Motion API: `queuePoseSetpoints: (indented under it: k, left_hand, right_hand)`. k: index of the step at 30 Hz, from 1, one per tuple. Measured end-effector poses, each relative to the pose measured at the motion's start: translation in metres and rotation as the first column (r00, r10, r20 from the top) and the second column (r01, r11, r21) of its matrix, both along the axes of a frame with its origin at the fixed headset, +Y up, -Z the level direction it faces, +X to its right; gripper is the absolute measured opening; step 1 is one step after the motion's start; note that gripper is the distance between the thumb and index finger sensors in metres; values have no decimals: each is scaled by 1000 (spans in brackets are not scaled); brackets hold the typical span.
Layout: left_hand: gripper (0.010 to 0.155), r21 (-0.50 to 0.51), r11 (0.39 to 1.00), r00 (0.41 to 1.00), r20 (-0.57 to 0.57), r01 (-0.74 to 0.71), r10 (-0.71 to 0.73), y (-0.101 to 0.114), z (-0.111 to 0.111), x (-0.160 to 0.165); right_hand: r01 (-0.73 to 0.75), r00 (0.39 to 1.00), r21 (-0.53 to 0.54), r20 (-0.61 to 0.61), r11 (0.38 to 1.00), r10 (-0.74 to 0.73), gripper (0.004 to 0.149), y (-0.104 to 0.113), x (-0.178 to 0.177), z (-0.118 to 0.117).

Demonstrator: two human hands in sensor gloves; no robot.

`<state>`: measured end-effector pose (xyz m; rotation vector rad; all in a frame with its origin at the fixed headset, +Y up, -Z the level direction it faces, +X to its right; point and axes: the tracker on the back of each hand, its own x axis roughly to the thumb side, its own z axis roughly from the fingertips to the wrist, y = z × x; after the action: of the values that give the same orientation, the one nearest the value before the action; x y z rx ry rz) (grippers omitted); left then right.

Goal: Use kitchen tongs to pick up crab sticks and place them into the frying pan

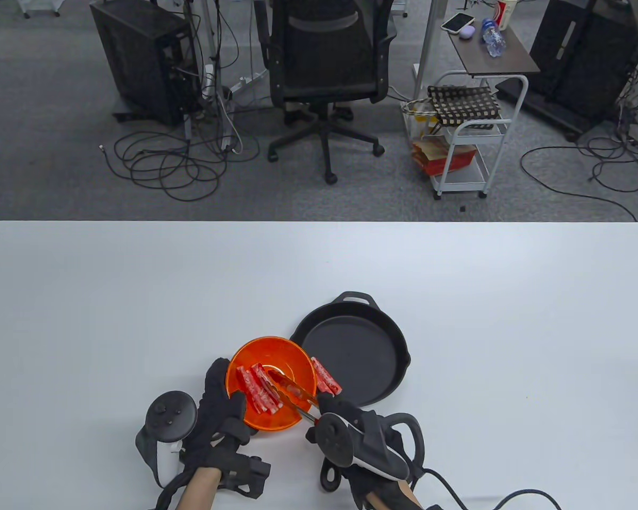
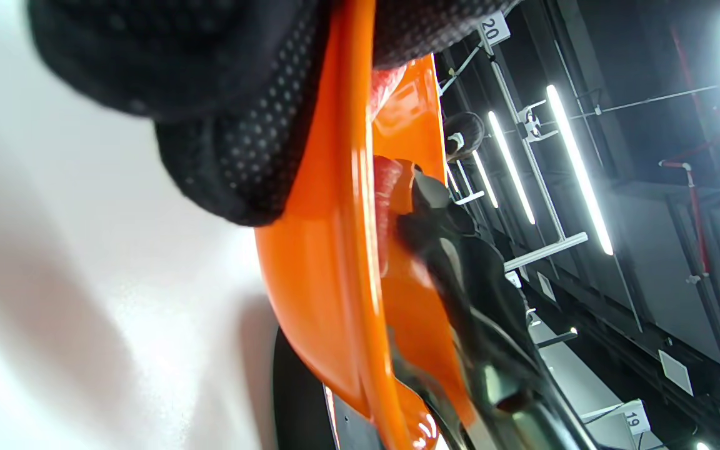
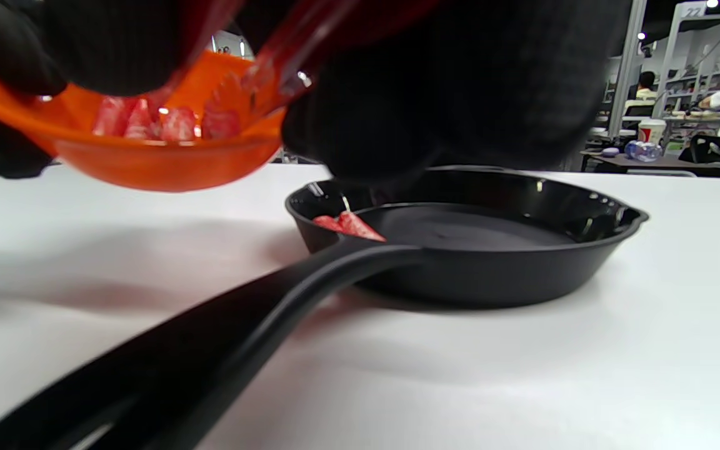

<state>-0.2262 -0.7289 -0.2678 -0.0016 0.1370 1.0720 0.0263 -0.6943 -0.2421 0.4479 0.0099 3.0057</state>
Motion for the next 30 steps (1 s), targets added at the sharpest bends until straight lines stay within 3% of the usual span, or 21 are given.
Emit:
queuePoseSetpoints:
  k: [7, 18, 30]
  left_hand:
    - [67, 24, 999, 999, 6, 42, -42, 1, 0, 2]
    - [67, -7, 999, 999, -4, -35, 35, -2, -1, -3]
    - [67, -35, 998, 998, -45, -51, 49, -5, -3, -10]
  right_hand:
    - [-4, 1000, 1, 0, 1000, 4, 61, -1, -2, 0]
    - [30, 999, 35, 17, 999, -30, 60, 2, 4, -2]
    - [185, 970, 100, 141, 978, -198, 60, 21, 48, -11]
